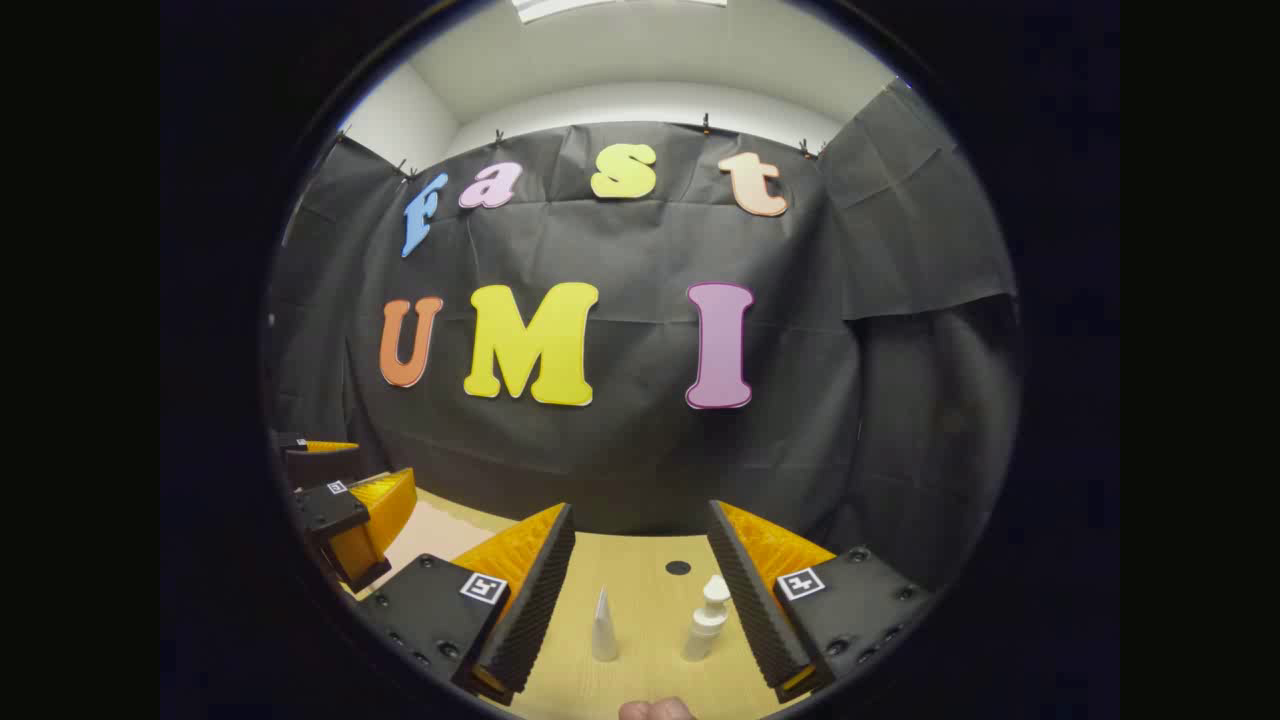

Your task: First open the suitcase, pack the skin care products into it, and then close the suitcase.

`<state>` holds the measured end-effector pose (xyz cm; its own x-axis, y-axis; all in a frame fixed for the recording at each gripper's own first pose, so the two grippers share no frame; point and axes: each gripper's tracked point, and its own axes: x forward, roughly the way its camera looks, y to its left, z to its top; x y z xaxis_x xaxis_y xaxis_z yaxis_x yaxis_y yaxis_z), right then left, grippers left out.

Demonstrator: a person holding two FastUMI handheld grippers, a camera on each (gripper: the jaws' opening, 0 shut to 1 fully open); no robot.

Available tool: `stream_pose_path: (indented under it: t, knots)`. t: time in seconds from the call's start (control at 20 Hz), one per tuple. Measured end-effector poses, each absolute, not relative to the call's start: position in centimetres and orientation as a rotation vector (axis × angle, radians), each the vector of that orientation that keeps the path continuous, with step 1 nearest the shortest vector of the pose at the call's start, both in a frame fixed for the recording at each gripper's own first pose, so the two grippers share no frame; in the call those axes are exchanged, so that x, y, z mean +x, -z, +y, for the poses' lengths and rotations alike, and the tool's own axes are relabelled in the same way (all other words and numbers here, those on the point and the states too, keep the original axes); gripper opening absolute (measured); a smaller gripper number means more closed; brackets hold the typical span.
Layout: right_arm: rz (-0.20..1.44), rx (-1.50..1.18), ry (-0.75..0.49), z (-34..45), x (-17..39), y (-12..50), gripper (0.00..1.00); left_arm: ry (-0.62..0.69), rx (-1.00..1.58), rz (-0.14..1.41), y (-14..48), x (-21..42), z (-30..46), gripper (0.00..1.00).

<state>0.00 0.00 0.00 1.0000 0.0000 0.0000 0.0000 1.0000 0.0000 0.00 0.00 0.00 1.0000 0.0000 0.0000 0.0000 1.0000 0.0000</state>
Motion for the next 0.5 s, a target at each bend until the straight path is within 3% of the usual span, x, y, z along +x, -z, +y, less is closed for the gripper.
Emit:
stream_pose_path:
  t: [0.5]
  knots:
    - [-0.009,0.010,0.017,-1.2,0.5,-0.2,0.79,0.004,0.012,-0.002,-0.1,0.5,-0.5,0.99]
